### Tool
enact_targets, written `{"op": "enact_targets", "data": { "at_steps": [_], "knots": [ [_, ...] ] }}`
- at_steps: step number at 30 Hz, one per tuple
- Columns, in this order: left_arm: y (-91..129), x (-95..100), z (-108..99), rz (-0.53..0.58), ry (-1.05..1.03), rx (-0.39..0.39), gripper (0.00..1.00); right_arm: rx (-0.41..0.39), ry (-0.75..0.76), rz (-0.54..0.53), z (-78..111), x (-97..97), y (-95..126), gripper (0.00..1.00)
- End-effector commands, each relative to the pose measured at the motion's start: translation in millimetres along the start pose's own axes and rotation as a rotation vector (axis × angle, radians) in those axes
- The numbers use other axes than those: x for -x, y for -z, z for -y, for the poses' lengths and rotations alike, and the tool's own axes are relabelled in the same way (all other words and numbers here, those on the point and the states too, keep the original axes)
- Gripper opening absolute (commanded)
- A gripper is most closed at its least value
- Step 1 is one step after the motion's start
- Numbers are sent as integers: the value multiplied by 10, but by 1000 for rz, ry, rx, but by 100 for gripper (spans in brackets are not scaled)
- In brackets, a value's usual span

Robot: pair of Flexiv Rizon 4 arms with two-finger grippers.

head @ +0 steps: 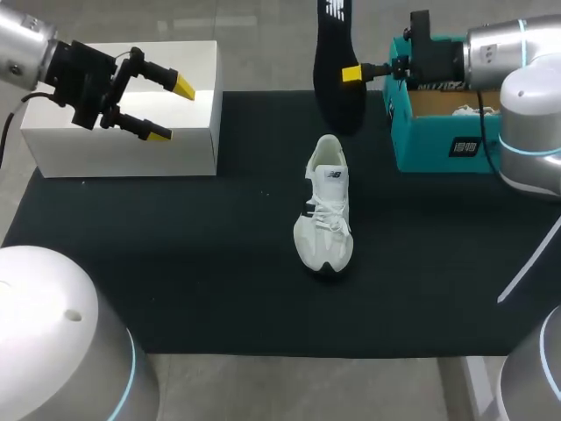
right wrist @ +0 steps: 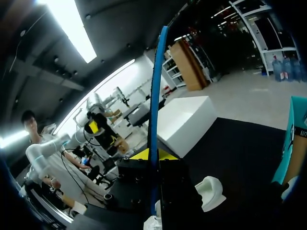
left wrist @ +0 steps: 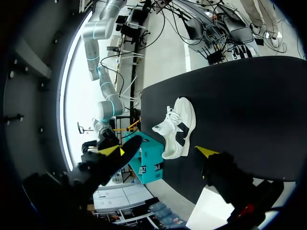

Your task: Take the shoe out of the shoebox, open the shoe tongue, remove and reinsert the insole, then place the shoe into the shoebox

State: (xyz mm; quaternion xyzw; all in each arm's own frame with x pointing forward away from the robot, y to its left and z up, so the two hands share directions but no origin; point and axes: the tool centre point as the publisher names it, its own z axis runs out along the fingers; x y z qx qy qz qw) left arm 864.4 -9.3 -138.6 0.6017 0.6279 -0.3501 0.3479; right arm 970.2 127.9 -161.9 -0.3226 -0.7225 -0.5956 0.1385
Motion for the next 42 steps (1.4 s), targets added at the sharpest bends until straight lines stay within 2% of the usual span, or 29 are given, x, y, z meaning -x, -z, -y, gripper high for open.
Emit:
{"op": "enact_targets", "data": {
  "at_steps": [1,8,14,29,34,42],
  "knots": [
    [4,3,-4,-5,0,-1,100,20,10,-14,117,112,-125,0],
    [4,3,-4,-5,0,-1,100,17,15,-38,236,260,-273,0],
    [4,3,-4,-5,0,-1,100,36,-27,-12,340,388,-259,0],
    [4,3,-4,-5,0,-1,100,36,-27,-12,340,388,-259,0],
    [4,3,-4,-5,0,-1,100,84,-30,-16,303,546,-303,0],
    [4,3,-4,-5,0,-1,100,61,-49,-19,378,717,-419,0]
  ]
}}
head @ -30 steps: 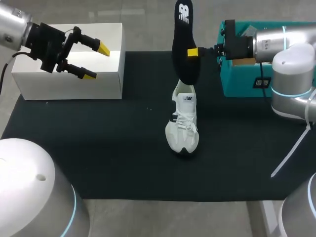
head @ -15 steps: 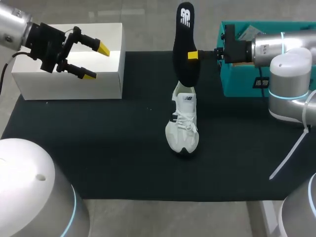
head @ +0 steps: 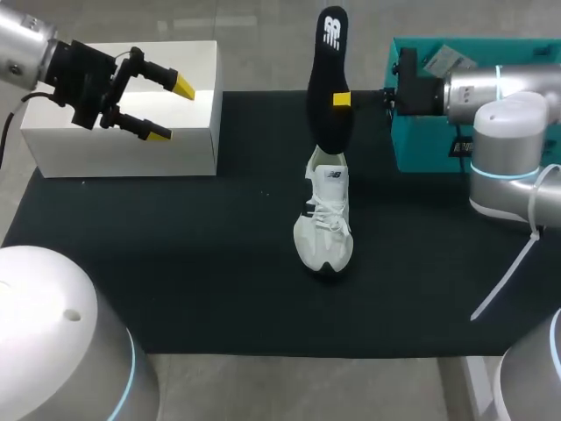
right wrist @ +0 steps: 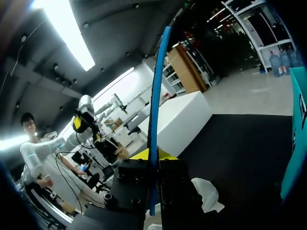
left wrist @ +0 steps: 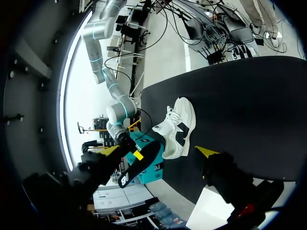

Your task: Take the shoe out of the shoebox, open the shoe tongue, remove and reinsert the insole, then place the shoe into the shoebox

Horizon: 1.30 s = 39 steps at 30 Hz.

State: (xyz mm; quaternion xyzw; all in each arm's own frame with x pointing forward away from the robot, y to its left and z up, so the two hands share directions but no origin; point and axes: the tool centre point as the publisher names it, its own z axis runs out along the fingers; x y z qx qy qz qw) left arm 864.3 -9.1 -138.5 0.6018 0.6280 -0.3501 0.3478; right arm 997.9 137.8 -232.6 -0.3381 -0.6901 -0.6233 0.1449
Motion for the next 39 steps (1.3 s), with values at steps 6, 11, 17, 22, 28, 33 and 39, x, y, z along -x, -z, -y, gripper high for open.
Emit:
{"op": "enact_targets", "data": {
  "at_steps": [6,11,17,22,28,33,39],
  "knots": [
    [2,3,-4,-5,0,-1,100,-10,-8,58,93,196,-78,0],
    [2,3,-4,-5,0,-1,100,3,5,99,181,244,-17,0],
    [2,3,-4,-5,0,-1,100,-12,54,93,324,278,-86,0],
    [2,3,-4,-5,0,-1,100,-18,80,93,389,313,-124,0],
    [2,3,-4,-5,0,-1,100,-12,83,93,446,361,-124,0],
    [2,3,-4,-5,0,-1,100,-6,75,89,548,388,-142,0],
    [2,3,-4,-5,0,-1,100,6,42,90,671,431,-155,0]
  ]
}}
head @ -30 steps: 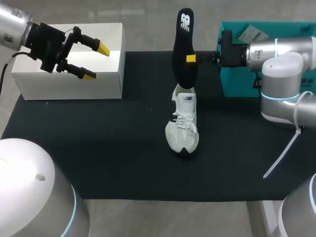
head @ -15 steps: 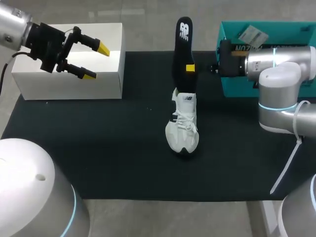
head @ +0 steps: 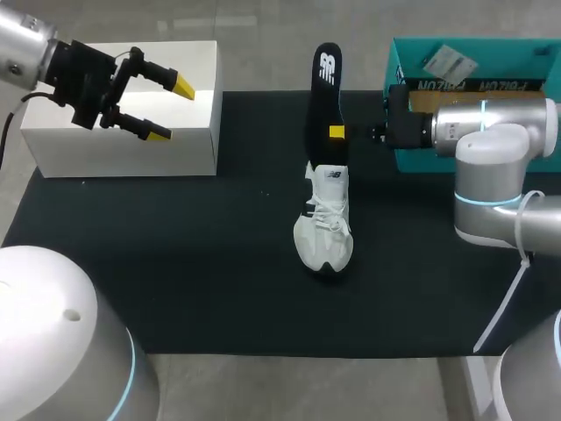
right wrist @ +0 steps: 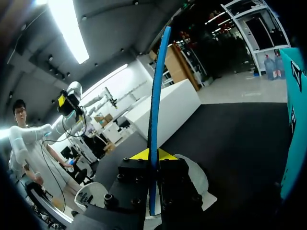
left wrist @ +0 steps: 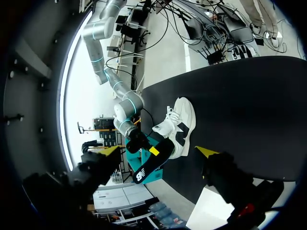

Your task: Take the shoe out of the shoebox, open the shoe tongue, remove and reinsert the insole, then place the shoe into the shoebox

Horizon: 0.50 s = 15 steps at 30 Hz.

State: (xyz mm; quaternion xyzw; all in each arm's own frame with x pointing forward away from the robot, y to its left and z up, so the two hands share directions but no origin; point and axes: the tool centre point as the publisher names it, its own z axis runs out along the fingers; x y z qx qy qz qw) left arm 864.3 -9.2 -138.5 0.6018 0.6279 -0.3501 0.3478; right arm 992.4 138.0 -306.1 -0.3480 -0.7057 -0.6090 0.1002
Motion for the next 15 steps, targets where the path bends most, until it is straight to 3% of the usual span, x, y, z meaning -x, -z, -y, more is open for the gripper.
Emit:
{"op": "enact_targets", "data": {
  "at_steps": [1,15],
  "knots": [
    [3,3,-5,-5,0,-1,100,9,-9,3,85,9,-36,0],
    [3,3,-5,-5,0,-1,100,-10,-58,7,256,43,-2,0]
  ]
}}
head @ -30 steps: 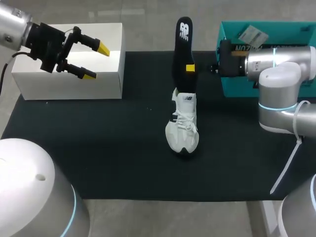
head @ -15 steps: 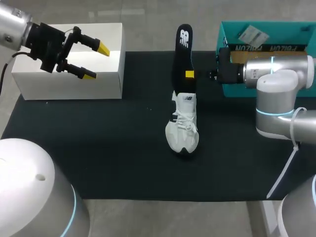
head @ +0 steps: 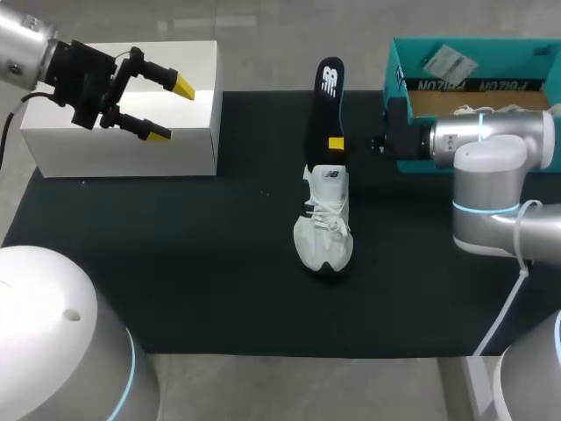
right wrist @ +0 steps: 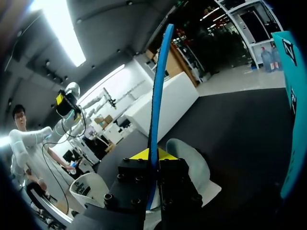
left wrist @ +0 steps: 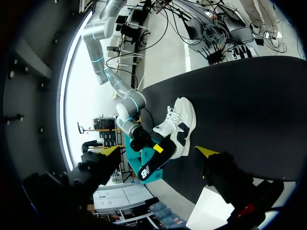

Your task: Take the shoe out of the shoebox, open the shoe tongue, remove and reinsert the insole, then place the shoe into the shoebox

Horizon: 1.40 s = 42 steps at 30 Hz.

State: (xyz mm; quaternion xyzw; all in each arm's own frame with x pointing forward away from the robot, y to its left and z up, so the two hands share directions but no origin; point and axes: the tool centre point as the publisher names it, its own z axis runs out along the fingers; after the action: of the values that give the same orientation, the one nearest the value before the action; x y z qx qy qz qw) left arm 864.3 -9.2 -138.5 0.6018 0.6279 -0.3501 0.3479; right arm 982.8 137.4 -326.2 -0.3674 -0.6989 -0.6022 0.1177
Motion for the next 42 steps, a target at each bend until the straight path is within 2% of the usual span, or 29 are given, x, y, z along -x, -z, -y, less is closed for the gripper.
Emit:
{"op": "enact_targets", "data": {
  "at_steps": [1,6,24,32,37,39,42],
  "knots": [
    [3,3,-5,-5,0,-1,100,-4,-6,6,44,8,23,0],
    [3,3,-5,-5,0,-1,100,-10,-34,5,134,41,39,0],
    [3,3,-5,-5,0,-1,100,-40,-91,-3,507,60,-107,0],
    [3,3,-5,-5,0,-1,100,-45,-107,-1,597,18,-114,0],
    [3,3,-5,-5,0,-1,100,-38,-114,0,590,5,-84,0],
    [3,3,-5,-5,0,-1,100,-37,-107,2,548,12,-71,17],
    [3,3,-5,-5,0,-1,100,-37,-93,3,474,15,-54,26]
  ]
}}
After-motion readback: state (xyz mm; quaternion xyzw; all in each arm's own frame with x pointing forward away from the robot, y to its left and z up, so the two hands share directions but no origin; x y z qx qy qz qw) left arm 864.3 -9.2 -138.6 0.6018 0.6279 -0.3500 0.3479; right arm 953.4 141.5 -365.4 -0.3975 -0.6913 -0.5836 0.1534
